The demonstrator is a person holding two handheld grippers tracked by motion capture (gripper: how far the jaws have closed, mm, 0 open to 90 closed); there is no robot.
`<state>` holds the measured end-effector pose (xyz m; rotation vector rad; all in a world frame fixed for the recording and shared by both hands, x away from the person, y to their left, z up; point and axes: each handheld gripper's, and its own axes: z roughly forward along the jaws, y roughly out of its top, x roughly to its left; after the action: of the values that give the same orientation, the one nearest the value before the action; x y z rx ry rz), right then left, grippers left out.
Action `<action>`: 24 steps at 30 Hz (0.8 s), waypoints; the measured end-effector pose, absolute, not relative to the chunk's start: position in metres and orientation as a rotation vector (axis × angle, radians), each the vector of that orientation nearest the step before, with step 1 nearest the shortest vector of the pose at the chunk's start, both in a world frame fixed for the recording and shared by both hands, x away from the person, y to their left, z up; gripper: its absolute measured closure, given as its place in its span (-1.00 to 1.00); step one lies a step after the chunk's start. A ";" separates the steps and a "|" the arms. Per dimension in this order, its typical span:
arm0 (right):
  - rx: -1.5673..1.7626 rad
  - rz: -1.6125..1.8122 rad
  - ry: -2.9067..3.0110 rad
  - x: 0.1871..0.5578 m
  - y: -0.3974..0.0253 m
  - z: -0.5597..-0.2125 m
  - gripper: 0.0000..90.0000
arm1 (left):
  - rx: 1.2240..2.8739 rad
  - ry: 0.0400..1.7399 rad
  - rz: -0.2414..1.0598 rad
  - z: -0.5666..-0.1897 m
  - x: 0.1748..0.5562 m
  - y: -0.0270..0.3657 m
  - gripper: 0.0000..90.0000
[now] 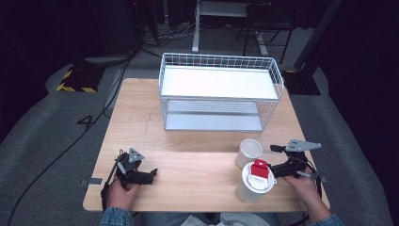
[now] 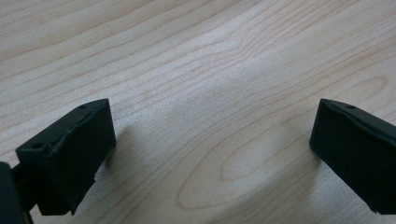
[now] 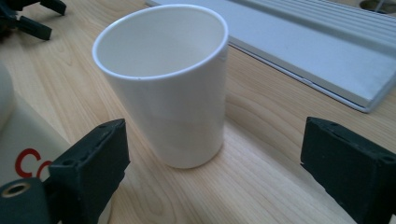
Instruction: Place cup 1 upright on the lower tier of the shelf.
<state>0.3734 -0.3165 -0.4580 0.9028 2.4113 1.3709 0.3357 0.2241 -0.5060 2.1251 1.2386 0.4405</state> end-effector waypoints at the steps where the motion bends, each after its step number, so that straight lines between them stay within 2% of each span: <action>1: 0.890 1.375 2.420 0.374 -0.315 -0.458 -0.82 | 2.125 1.237 0.443 -0.506 0.336 0.224 -0.98; 24: 0.773 1.486 2.477 0.397 -0.290 -0.470 -0.75 | 2.123 1.243 0.439 -0.506 0.336 0.224 -0.99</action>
<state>0.3975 -0.2897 -0.4701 0.7735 2.4772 1.4861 0.3359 0.2239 -0.5060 2.1232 1.2431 0.4385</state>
